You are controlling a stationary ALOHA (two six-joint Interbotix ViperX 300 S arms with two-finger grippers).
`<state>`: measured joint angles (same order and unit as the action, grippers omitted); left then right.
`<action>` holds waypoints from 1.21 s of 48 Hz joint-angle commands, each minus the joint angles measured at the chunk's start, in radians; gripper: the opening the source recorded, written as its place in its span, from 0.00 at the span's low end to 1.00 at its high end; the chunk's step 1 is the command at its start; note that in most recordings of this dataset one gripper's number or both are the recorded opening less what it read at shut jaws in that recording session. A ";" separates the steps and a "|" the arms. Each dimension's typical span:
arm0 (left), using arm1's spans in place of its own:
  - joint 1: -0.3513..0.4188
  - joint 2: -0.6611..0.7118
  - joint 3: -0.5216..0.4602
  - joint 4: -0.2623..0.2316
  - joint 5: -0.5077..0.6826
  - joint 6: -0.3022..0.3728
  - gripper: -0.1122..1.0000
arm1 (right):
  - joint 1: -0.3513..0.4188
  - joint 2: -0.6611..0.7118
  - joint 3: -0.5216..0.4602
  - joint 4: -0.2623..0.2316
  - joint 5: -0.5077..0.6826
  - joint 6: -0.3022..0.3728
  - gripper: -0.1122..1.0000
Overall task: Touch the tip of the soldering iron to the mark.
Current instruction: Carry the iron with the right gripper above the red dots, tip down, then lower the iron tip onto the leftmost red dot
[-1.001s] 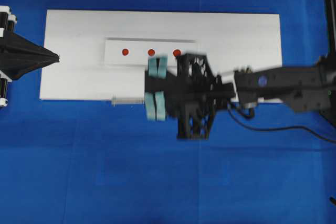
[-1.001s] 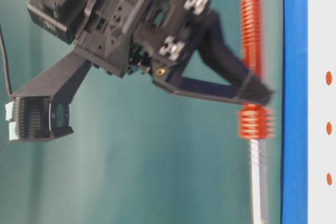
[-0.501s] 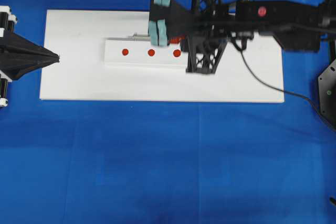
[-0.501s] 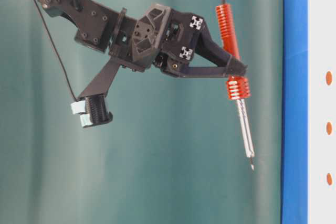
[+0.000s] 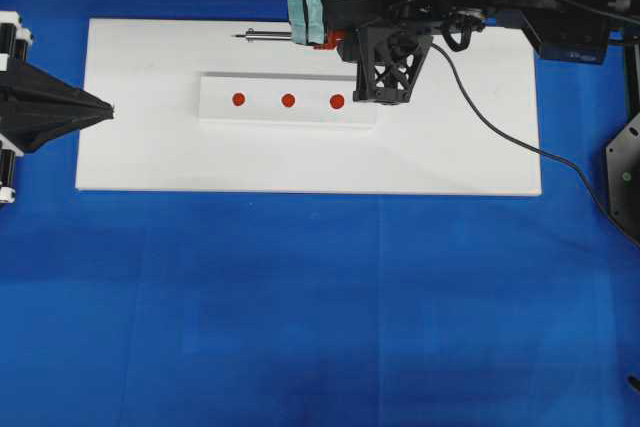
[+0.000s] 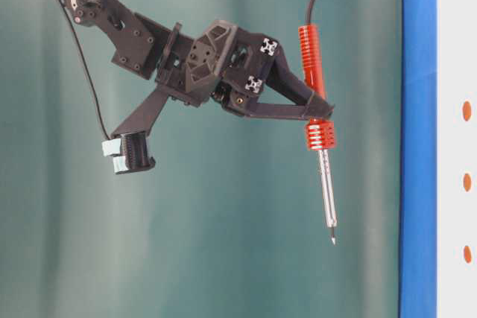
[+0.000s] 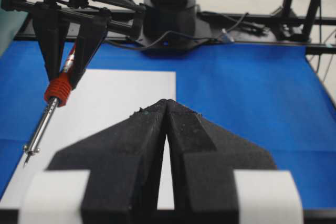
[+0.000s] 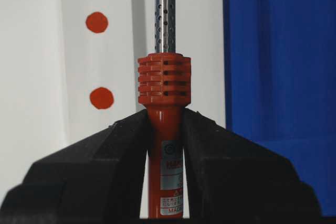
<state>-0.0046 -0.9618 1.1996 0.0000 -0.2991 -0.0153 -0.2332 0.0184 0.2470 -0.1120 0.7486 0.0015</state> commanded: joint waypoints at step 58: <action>-0.002 0.008 -0.011 0.002 -0.006 0.003 0.10 | 0.025 0.014 -0.097 0.028 0.282 -0.005 0.16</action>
<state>-0.0046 -0.9603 1.1996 0.0000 -0.2991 -0.0123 -0.2117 0.0460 0.1749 -0.0859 1.0370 -0.0046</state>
